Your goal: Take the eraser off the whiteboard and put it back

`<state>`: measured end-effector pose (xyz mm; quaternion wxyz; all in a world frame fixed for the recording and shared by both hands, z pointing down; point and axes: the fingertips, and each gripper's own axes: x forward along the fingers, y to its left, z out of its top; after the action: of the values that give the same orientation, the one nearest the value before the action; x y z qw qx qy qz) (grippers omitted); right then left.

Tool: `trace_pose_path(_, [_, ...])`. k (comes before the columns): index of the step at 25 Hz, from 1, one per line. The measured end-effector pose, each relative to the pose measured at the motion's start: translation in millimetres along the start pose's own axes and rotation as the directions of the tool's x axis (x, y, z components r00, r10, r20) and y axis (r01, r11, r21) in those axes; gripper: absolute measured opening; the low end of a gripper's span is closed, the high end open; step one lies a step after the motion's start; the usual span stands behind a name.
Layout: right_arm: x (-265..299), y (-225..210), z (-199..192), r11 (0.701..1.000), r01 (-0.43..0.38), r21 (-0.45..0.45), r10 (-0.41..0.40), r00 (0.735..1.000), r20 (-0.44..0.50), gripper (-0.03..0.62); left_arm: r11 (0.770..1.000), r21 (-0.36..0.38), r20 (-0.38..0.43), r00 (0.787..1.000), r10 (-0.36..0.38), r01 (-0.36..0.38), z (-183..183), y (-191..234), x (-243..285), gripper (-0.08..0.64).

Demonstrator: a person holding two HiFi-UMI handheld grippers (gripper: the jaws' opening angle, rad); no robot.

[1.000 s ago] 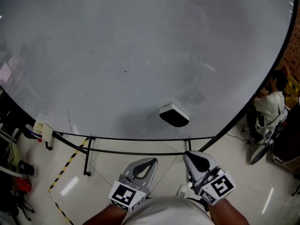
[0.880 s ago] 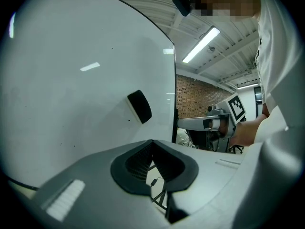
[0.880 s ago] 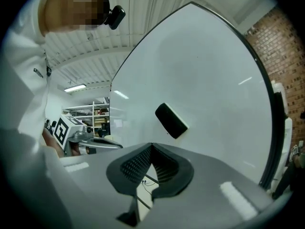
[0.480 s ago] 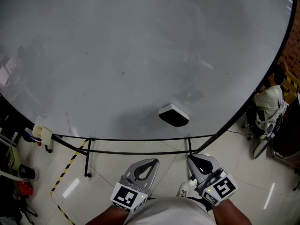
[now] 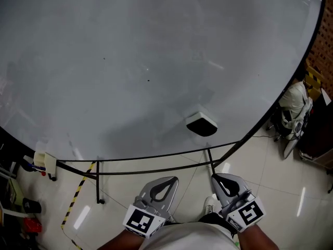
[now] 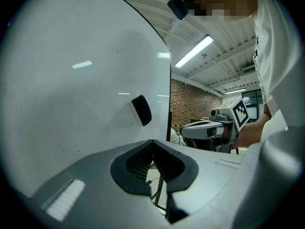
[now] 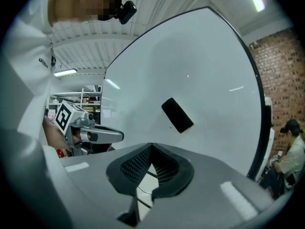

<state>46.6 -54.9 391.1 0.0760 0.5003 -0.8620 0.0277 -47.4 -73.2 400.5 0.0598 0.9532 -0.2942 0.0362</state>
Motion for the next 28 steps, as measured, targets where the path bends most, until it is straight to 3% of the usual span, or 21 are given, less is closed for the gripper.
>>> trace_pose_path(5, [-7.9,-1.5,-4.3,0.999,0.054,0.007,-0.054,0.998,-0.01,0.002,0.999,0.025,-0.022,1.0,-0.023,0.023,-1.6,2.1,-4.9,0.017])
trace_pose_path(14, [-38.3,-30.0,-8.8,0.997,-0.076,0.009,0.076,0.997,0.004,0.002,0.997,0.023,-0.04,0.996,0.078,-0.077,-6.3,-49.1,26.7,0.017])
trace_pose_path(20, [-63.0,-47.9,-14.1,0.983,-0.182,0.015,0.181,0.983,0.023,0.002,0.984,-0.03,-0.052,0.984,0.172,-0.174,-9.7,-80.9,48.3,0.017])
trace_pose_path(24, [-77.4,-56.6,-14.9,0.975,-0.22,-0.003,0.22,0.975,0.033,0.002,0.974,-0.024,-0.048,0.973,0.224,-0.225,-14.2,-94.5,51.4,0.017])
trace_pose_path(28, [-88.3,-55.7,-13.2,0.98,-0.201,-0.008,0.201,0.979,0.033,0.002,0.98,-0.023,-0.061,0.979,0.195,-0.196,-18.6,-108.9,47.4,0.017])
